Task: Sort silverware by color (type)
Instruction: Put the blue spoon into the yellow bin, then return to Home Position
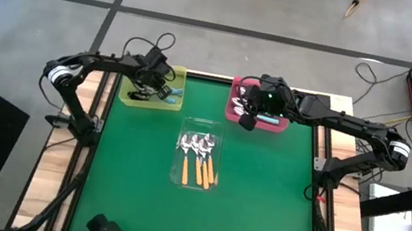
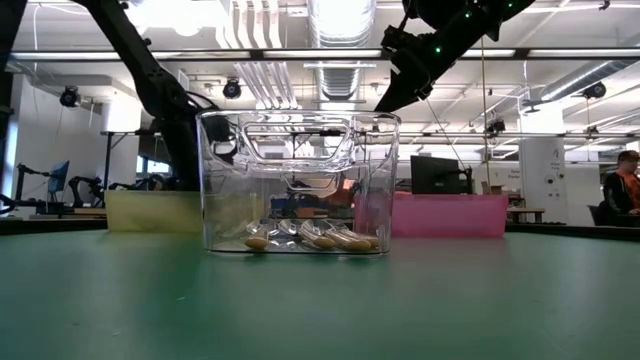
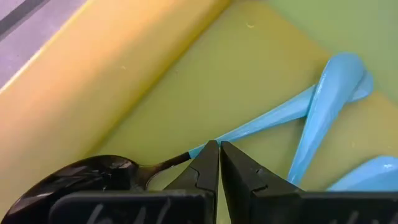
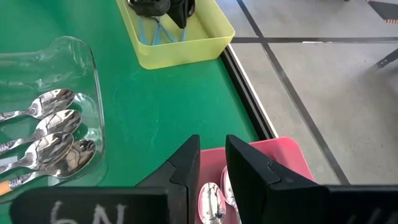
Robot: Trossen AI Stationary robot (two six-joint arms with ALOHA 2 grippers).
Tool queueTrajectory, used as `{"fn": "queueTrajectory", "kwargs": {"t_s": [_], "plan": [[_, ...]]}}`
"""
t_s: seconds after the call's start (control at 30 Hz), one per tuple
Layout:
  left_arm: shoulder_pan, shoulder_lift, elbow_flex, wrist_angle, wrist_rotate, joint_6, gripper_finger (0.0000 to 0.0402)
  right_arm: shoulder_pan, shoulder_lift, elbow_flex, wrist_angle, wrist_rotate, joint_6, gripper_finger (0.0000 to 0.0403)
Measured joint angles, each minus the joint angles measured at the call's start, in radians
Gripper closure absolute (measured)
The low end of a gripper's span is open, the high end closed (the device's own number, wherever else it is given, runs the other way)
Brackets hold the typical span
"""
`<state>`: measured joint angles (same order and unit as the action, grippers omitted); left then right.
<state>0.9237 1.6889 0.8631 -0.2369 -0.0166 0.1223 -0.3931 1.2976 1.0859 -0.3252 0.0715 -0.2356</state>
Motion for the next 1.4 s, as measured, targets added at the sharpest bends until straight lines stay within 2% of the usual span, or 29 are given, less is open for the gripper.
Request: {"fn": "queueTrajectory", "kwargs": {"t_s": [0.2,0.37,0.8,0.97,1.13,1.23,1.4], "plan": [[0.000,0.013,0.000,0.025,-0.006,-0.025,0.0401,0.000,0.000,-0.001,0.000,0.000,0.000,0.0335],[0.000,0.013,0.001,0.039,-0.080,-0.075,0.0401,0.000,0.000,-0.001,-0.001,0.000,0.000,0.0335],[-0.004,-0.044,0.006,0.021,-0.079,-0.098,0.0401,0.000,0.000,-0.001,-0.011,0.000,0.003,0.0335],[-0.016,-0.121,0.006,-0.076,-0.076,-0.054,0.0401,0.000,0.000,-0.002,-0.011,0.000,0.008,0.0335],[-0.027,-0.187,0.006,-0.253,0.004,0.032,0.0401,0.000,0.000,-0.002,-0.011,0.000,0.016,0.0335],[-0.032,-0.191,0.005,-0.341,0.061,0.062,0.0401,0.000,0.000,-0.002,-0.011,0.000,0.018,0.0335],[-0.033,-0.176,-0.006,-0.366,0.059,0.076,0.0401,0.002,0.000,-0.002,-0.011,0.000,0.029,0.0335]]}}
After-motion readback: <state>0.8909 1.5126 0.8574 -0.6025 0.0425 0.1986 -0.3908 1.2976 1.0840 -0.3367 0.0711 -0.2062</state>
